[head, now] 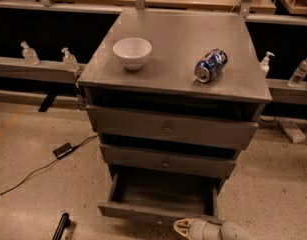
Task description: Close bottom drawer
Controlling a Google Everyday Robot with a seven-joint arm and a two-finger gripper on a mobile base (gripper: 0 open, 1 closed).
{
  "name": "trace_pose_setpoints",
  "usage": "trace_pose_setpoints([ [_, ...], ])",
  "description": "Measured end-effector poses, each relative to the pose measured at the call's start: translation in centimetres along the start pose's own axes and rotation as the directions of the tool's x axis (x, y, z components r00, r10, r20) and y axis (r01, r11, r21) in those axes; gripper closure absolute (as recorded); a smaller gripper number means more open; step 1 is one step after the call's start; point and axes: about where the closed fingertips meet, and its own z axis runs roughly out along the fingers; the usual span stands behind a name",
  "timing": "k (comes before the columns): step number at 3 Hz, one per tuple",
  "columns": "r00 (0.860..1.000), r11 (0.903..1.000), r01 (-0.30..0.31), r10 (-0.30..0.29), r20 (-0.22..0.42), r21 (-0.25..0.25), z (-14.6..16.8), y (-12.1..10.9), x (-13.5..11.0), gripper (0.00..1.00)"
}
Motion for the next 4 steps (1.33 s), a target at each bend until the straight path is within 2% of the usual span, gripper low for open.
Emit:
trace_pose_setpoints([
  [1, 1.000, 1.0000, 0.000, 0.000, 0.000, 0.000, -0.1, 0.2, 0.0, 1.00],
  [2, 0.999, 0.9987, -0.025, 0.024, 0.024, 0.044, 0.9, -3.2, -1.5, 1.00],
  [3, 0.999, 0.9987, -0.025, 0.024, 0.024, 0.043, 0.9, -3.2, -1.6, 1.00],
  [4, 0.998, 0.9979, -0.038, 0.035, 0.053, 0.052, 2.6, -5.4, -1.8, 1.00],
])
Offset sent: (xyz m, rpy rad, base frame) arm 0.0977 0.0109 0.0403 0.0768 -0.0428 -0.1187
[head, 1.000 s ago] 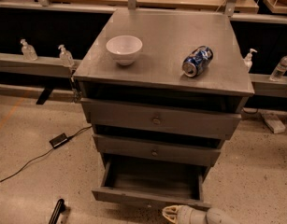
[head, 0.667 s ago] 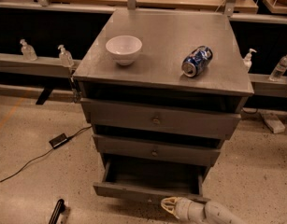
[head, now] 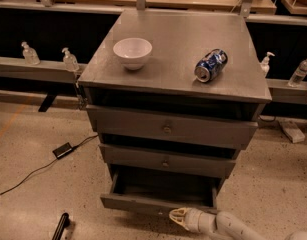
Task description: Close bottom drawer
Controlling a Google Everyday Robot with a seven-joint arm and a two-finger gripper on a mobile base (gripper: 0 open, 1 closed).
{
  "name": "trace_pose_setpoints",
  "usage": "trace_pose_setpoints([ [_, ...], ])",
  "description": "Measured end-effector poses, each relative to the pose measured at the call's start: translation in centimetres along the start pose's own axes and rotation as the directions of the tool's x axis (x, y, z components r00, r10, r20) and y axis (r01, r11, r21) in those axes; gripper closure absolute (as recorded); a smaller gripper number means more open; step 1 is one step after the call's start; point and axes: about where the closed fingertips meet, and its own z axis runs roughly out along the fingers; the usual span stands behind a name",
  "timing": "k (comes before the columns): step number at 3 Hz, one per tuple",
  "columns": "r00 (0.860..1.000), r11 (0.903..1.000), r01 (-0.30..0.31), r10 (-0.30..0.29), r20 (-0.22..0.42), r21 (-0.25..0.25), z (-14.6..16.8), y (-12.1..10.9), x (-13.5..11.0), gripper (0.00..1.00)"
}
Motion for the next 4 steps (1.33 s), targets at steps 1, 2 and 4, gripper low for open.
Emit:
trace_pose_setpoints([
  [1, 1.000, 1.0000, -0.001, 0.001, 0.005, 0.005, 0.0, -0.2, -0.1, 1.00],
  [2, 0.999, 0.9992, -0.010, 0.009, 0.033, 0.038, 0.6, -2.6, -1.2, 1.00],
  [4, 0.997, 0.9969, -0.029, 0.024, 0.069, 0.074, 1.4, -5.7, -2.0, 1.00],
])
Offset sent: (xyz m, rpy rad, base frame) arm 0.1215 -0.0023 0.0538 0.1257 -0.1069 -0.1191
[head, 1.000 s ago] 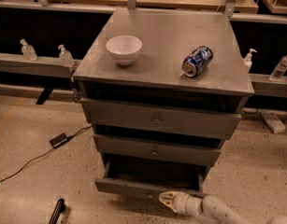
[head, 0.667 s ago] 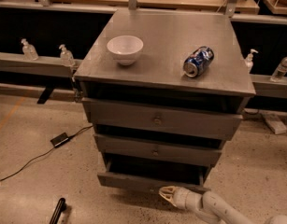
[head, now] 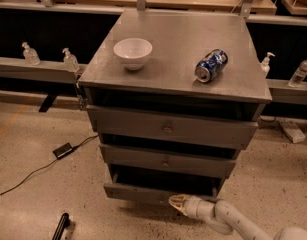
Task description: Close bottom drawer
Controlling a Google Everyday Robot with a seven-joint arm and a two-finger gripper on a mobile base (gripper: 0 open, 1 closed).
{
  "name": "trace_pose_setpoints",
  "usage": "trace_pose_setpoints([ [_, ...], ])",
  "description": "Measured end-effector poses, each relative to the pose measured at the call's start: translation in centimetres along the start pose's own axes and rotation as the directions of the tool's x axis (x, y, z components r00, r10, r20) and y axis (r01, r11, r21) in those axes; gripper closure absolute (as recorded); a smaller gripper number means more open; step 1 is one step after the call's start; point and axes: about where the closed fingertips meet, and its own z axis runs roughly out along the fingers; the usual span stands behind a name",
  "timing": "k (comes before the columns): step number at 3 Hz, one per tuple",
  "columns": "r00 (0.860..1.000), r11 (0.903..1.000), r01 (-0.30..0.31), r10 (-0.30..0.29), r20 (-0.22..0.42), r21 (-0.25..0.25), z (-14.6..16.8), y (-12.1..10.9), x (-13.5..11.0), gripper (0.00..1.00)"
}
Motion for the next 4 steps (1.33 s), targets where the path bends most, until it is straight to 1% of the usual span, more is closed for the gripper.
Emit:
trace_pose_setpoints([
  [1, 1.000, 1.0000, -0.002, 0.002, 0.003, 0.004, 0.0, -0.2, -0.2, 1.00],
  [2, 1.000, 0.9994, -0.014, 0.014, 0.019, 0.030, 0.8, -2.9, -1.3, 1.00],
  [3, 1.000, 0.9994, -0.014, 0.014, 0.019, 0.030, 0.8, -2.9, -1.3, 1.00],
  [4, 0.999, 0.9994, -0.022, 0.021, 0.026, 0.028, 1.6, -4.3, -1.7, 1.00],
])
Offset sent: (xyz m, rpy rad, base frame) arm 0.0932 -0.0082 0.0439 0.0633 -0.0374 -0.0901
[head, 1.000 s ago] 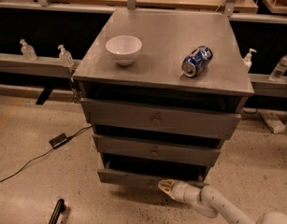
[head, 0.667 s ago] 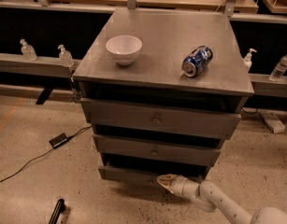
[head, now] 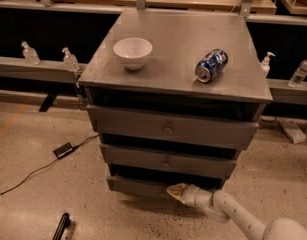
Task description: Close bottom drawer
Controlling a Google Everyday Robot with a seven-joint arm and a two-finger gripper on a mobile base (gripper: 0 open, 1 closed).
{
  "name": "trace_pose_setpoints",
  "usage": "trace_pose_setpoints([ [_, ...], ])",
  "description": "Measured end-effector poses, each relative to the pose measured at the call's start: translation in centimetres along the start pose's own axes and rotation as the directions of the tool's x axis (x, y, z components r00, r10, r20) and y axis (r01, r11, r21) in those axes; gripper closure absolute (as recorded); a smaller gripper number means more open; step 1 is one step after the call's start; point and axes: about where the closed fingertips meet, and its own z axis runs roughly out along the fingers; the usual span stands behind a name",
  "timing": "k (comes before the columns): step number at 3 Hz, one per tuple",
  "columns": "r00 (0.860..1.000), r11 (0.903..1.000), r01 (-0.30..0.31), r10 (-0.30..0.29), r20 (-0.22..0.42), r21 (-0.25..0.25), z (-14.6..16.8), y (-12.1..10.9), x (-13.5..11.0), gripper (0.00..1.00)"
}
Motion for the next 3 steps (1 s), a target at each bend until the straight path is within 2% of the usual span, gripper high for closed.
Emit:
trace_pose_setpoints([
  [3, 1.000, 1.0000, -0.001, 0.001, 0.009, -0.007, 0.60, -0.60, -0.11, 1.00],
])
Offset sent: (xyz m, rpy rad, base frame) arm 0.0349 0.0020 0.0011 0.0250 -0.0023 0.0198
